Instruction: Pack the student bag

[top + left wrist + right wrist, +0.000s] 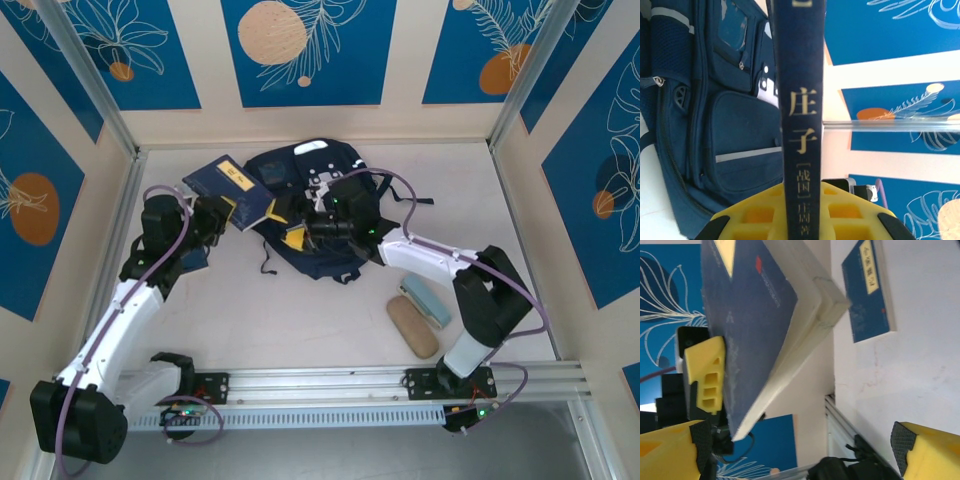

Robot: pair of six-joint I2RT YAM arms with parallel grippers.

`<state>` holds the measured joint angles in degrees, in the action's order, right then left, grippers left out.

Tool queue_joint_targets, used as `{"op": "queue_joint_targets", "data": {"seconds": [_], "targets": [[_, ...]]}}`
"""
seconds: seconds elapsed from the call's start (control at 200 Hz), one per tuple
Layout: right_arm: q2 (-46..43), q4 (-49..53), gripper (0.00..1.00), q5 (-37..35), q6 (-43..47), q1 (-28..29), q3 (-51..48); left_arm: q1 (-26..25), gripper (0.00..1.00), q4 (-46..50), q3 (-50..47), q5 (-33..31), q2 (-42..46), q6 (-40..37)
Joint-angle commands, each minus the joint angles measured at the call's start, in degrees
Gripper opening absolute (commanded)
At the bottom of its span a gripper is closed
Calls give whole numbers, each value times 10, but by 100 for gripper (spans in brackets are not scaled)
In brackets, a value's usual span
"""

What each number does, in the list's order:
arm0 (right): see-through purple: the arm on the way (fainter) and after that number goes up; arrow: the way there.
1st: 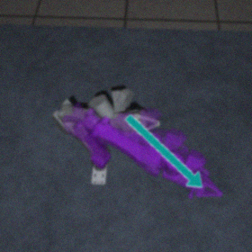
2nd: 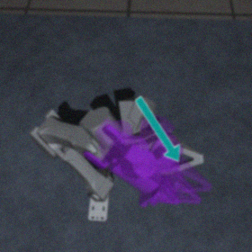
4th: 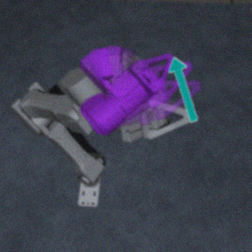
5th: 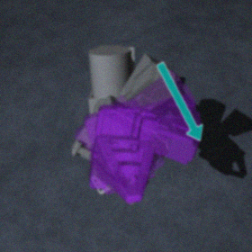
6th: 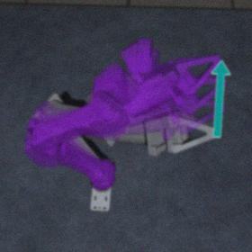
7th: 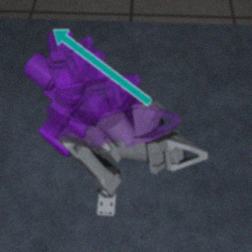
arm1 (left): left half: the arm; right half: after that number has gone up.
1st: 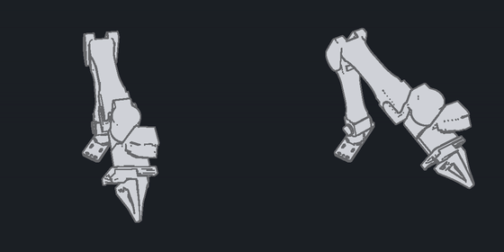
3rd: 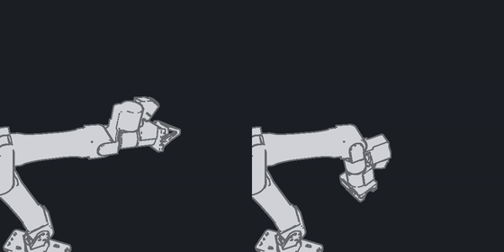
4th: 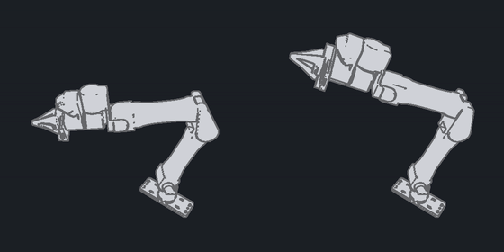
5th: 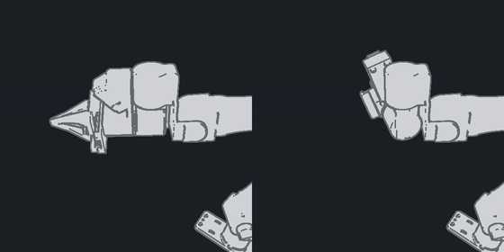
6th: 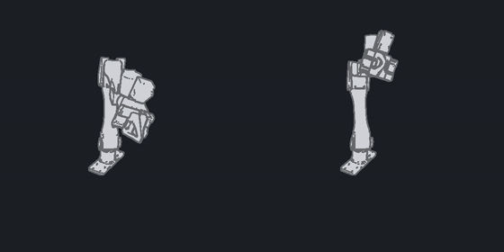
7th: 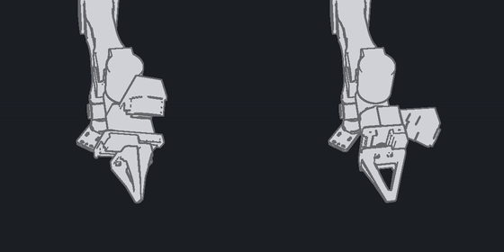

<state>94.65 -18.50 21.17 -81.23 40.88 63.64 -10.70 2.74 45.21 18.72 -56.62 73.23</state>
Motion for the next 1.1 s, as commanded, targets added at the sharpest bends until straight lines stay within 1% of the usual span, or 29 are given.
{"op": "queue_joint_targets", "data": {"seconds": [0.0,0.13,0.2,0.24,0.305,0.425,0.49,0.59,0.61,0.66,0.71,0.74,0.785,0.85,0.89,0.93,1.01,1.09], "targets": [[14,-39,92,-10,-45,13,47,-6,0,-88,-6,-15,-9,49],[53,-38,90,-15,-82,19,90,-6,0,-133,-5,-1,-40,78],[81,-40,85,-6,-109,20,118,-8,0,-140,-2,3,-50,83],[94,-42,80,-6,-122,21,131,-9,0,-141,3,4,-53,77],[110,-45,76,-13,-137,24,143,-11,0,-131,11,4,-56,65],[118,-63,70,-28,-150,27,140,-14,0,-122,12,3,-56,56],[113,-74,64,-37,-154,25,129,-15,0,-119,8,1,-55,57],[104,-103,53,-50,-165,21,102,-17,0,-116,5,-3,-51,55],[102,-108,49,-51,-167,20,98,-17,0,-113,5,-3,-50,54],[99,-124,37,-45,-165,17,88,-18,0,-105,6,-1,-47,49],[95,-135,29,-38,-160,13,84,-19,0,-93,9,6,-46,42],[92,-135,27,-38,-154,12,83,-19,0,-87,11,12,-47,40],[85,-124,19,-42,-145,11,80,-20,0,-81,12,21,-46,35],[71,-109,12,-54,-125,10,75,-22,0,-61,18,32,-45,22],[60,-88,10,-62,-107,9,73,-22,6,-45,23,34,-45,6],[46,-54,8,-73,-81,9,74,-22,13,-28,27,34,-44,-8],[16,25,5,-103,-15,6,82,-22,36,3,34,36,-44,-42],[-17,97,4,-144,47,5,82,-24,48,53,58,39,-51,-117]]}}
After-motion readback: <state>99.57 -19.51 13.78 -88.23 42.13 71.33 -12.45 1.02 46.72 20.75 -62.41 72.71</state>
